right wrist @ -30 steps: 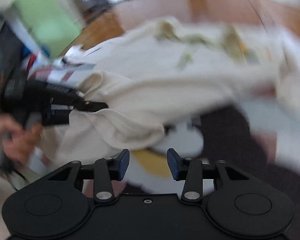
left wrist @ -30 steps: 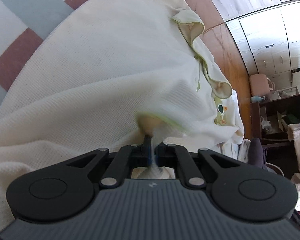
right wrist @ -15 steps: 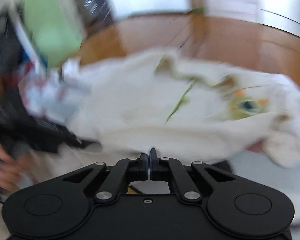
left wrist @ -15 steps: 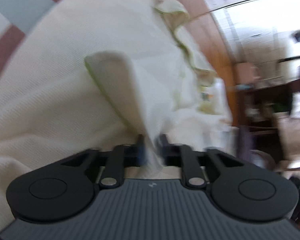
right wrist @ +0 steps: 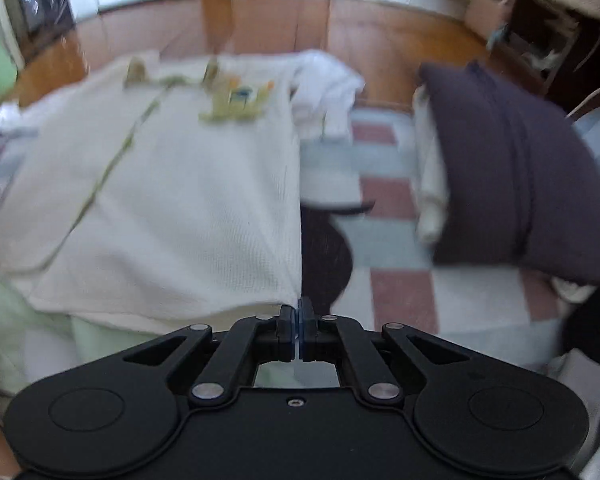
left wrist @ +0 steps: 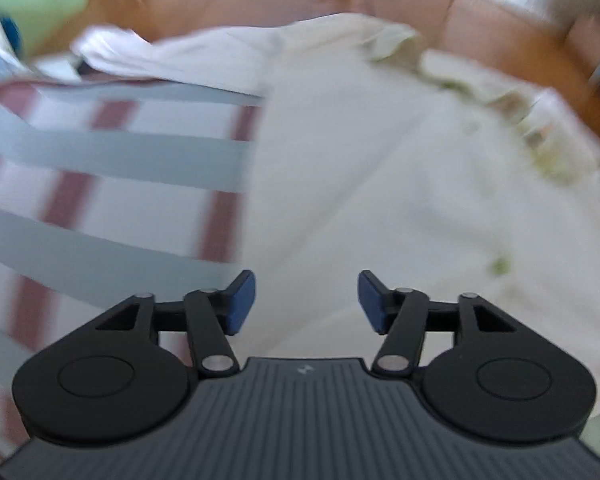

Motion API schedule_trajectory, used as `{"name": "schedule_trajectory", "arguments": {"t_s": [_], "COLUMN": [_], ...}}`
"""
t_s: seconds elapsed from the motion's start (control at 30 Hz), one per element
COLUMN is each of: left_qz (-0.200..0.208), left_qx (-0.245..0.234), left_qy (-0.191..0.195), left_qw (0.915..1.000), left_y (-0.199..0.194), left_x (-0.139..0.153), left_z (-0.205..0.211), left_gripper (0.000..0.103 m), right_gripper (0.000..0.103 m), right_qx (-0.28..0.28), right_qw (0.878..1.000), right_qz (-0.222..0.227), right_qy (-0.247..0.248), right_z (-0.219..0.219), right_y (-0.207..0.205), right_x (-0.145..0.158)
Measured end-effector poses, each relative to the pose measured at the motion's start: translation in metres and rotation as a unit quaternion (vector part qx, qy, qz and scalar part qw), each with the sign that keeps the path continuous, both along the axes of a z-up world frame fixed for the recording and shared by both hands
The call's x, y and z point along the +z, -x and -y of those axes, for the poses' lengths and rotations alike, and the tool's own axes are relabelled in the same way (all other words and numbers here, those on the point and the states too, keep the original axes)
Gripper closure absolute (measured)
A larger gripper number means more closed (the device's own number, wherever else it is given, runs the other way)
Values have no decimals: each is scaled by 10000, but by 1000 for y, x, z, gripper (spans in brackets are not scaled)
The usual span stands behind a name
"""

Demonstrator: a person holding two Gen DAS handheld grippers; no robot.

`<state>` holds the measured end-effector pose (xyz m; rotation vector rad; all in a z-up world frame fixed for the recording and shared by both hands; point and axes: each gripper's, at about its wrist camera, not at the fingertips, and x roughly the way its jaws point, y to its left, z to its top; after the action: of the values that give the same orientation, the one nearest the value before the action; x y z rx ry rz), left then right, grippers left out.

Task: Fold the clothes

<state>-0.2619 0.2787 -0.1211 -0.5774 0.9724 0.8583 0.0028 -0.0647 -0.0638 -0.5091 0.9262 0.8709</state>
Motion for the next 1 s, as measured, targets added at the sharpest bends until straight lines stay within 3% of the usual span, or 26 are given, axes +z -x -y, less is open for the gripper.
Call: {"name": "schedule_trajectory", "arguments": {"t_s": [0.13, 0.23, 0.3, 0.37, 0.43, 0.47, 0.5, 0.53, 0.57, 0.6, 0.63, 0.67, 0.73, 0.8, 0.87, 0.93, 1.0], "left_qz": [594, 582, 552, 455, 306, 176, 213, 312, 266, 173, 79, -106, -107, 594, 1359, 1814, 1790], "left_qx": [491, 665, 568, 449, 374, 314, 120, -117, -292, -446, -601, -691, -540, -219, -167, -229, -350], "left_qy": [1186, 1585, 1823, 1859, 1686, 1783, 1804, 1777, 1705, 1617, 1529, 1439, 1385, 1264, 973, 514, 190], "left_qw": [9900, 9834, 9800, 9805, 9845, 9833, 9833, 9835, 9846, 9857, 9864, 9871, 9888, 9900, 9858, 9818, 9830], "left_y": [44, 63, 67, 64, 57, 52, 44, 36, 27, 17, 8, -1, -5, 8, 26, 43, 52], "left_x": [-14, -28, -39, -48, -60, -68, -68, -66, -65, -66, -66, -65, -53, -19, 24, 69, 97], "left_z": [-30, -37, -36, -33, -29, -28, -25, -21, -16, -11, -5, -1, 0, -5, -1, 12, 33], "left_gripper": [43, 40, 34, 33, 26, 22, 17, 18, 21, 62, 97, 99, 99, 99, 99, 99, 99], "right_gripper": [101, 100, 100, 100, 100, 100, 100, 100, 100, 100, 100, 101, 101, 101, 101, 101, 101], "right_qx": [-28, -60, 5, 49, 64, 87, 127, 168, 208, 249, 289, 329, 410, 490, 611, 593, 572], "right_qw": [9990, 9950, 9961, 9967, 9968, 9966, 9958, 9950, 9940, 9928, 9916, 9902, 9871, 9835, 9729, 9603, 9560], "right_qz": [-247, -608, -457, -350, -272, -229, -181, -133, -85, -37, 10, 58, 154, 250, 220, -29, -69], "right_qy": [-377, -786, -760, -736, -747, -792, -886, -980, -1074, -1167, -1261, -1354, -1540, -1726, -2218, -2725, -2876], "right_z": [-4, -13, -18, -21, -22, -22, -23, -24, -25, -26, -28, -29, -31, -33, -25, -7, 14], "right_y": [-9, -16, -11, -10, -11, -11, -11, -10, -10, -9, -9, -9, -8, -7, -4, -4, -1], "right_x": [7, 13, 14, 11, 8, 9, 13, 18, 23, 27, 32, 36, 46, 55, 80, 106, 117]}}
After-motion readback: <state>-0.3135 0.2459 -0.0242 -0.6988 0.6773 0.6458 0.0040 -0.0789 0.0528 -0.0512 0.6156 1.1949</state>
